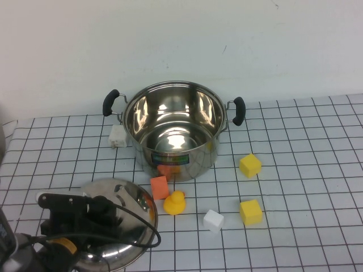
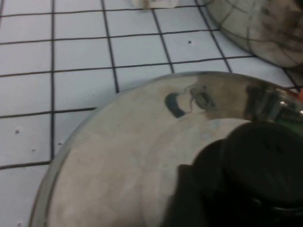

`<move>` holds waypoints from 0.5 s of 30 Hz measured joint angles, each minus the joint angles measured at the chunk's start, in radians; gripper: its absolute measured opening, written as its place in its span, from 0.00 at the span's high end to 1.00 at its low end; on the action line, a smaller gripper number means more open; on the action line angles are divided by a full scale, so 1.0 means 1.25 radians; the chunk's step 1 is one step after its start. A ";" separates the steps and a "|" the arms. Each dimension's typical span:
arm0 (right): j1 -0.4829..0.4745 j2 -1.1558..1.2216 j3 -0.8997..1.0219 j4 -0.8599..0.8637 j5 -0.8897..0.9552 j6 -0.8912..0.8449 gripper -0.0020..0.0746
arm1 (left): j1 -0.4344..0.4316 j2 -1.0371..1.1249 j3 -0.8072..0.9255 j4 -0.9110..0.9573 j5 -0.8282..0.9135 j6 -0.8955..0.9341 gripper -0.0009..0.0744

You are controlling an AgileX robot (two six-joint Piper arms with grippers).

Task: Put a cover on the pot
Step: Pick up the pot lid

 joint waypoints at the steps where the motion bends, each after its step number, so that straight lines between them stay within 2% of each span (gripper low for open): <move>1: 0.000 0.000 0.000 0.000 0.000 0.000 0.96 | 0.000 0.000 0.000 -0.008 -0.001 0.000 0.35; 5: 0.000 0.000 0.000 0.000 0.000 0.000 0.96 | -0.001 0.000 0.000 -0.033 -0.015 -0.002 0.56; 15: 0.000 0.000 0.000 0.000 0.000 0.000 0.96 | -0.001 -0.003 0.000 -0.056 -0.014 -0.002 0.55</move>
